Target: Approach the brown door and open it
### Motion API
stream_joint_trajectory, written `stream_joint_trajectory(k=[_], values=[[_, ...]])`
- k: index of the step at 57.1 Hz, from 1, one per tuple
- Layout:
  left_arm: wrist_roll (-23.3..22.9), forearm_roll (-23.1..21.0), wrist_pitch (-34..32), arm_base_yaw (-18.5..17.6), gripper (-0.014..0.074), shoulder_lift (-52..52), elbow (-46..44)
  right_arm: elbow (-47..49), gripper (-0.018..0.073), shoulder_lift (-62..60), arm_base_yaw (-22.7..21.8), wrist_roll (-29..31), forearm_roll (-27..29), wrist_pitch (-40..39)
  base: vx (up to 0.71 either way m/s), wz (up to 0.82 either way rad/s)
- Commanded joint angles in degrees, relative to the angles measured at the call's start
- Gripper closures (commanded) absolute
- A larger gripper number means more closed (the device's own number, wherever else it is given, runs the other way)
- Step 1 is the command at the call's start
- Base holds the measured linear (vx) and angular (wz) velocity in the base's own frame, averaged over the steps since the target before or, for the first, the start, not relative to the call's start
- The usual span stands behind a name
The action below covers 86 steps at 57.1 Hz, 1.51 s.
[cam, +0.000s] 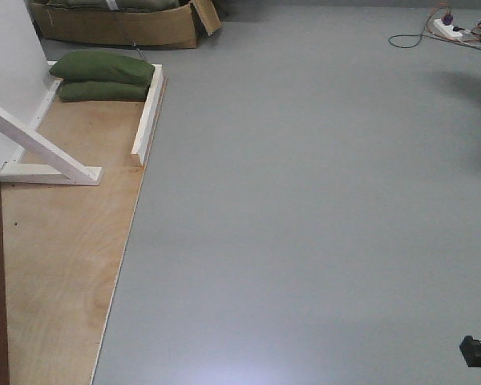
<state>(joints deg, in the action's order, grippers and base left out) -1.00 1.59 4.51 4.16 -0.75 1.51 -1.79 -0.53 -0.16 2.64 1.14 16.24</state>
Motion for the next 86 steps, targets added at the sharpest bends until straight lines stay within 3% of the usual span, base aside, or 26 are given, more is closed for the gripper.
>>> stream_joint_trajectory(k=[1, 76, 86], values=[[-0.3, -0.2, -4.5, 0.0, 0.0600, -0.7, -0.9, -0.3, 0.0559, -0.8, -0.1, 0.3, -0.4, -4.7, 0.12, 0.00], [-0.3, -0.2, -4.5, 0.0, 0.0600, -0.7, -0.9, -0.3, 0.0559, -0.8, -0.1, 0.3, -0.4, -4.7, 0.06, 0.01], [-0.8, -4.4, -3.9, 0.1, 0.0600, -0.7, -3.6, -0.3, 0.0559, -0.8, -0.1, 0.3, -0.4, -4.7, 0.00, 0.00]])
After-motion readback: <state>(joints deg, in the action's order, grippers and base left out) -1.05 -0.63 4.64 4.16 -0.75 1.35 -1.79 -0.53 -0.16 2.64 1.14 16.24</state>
